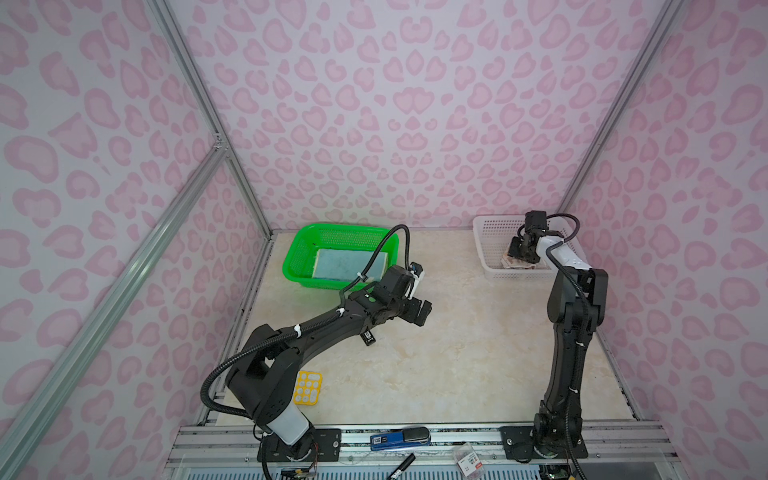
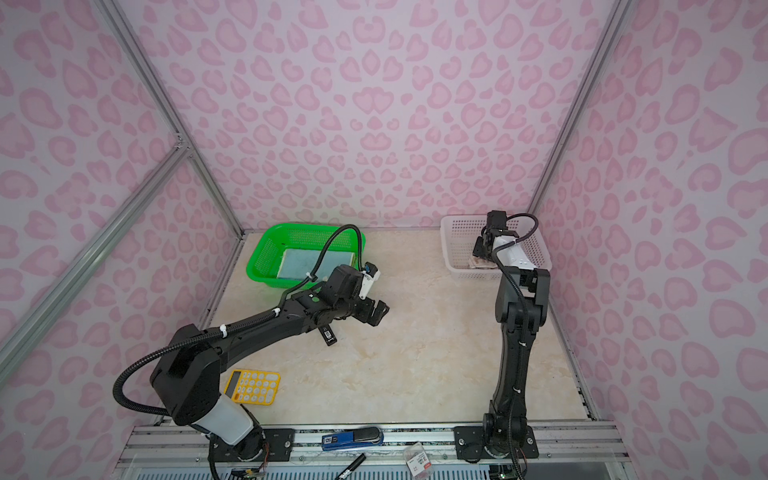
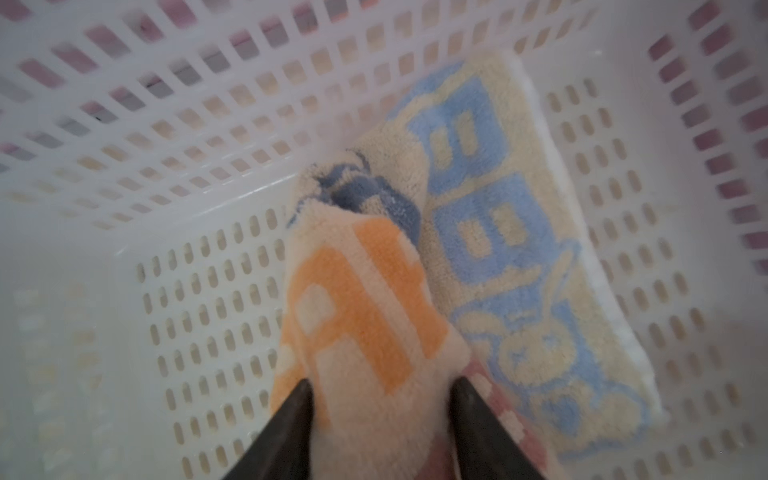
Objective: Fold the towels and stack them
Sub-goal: 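Grasp the rabbit-print towel in the white basket with the right gripper, then carry the rabbit-print towel to the table center with the right gripper and lay it down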
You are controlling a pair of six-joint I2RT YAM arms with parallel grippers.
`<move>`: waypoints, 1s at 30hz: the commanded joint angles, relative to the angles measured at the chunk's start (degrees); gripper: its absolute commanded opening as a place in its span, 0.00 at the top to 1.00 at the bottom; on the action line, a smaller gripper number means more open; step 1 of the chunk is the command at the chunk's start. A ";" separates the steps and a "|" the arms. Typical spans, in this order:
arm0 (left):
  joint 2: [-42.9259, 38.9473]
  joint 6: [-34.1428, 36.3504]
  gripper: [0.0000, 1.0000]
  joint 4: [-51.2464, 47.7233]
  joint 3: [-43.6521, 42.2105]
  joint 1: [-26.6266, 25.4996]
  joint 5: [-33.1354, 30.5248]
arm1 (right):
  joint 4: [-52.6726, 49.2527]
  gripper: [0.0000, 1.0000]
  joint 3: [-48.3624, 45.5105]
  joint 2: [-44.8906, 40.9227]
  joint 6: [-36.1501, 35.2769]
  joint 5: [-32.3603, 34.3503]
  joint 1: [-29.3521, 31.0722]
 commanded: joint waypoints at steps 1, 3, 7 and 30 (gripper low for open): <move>0.50 0.43 0.00 -0.83 0.90 0.04 -1.59 | -2.32 0.81 -0.24 0.45 -0.23 -5.68 -0.20; 0.42 0.43 0.00 -0.86 0.92 0.02 -1.90 | 0.77 0.96 -2.58 -1.58 -0.55 -7.76 -0.22; 0.00 -0.55 0.02 -0.05 0.14 0.02 -4.70 | 7.52 1.00 -8.98 -8.73 -0.46 -10.18 -0.26; -8.91 -0.10 0.00 2.64 -7.89 -0.04 -20.02 | 3.18 0.97 -26.27 -41.77 -11.28 -21.90 21.34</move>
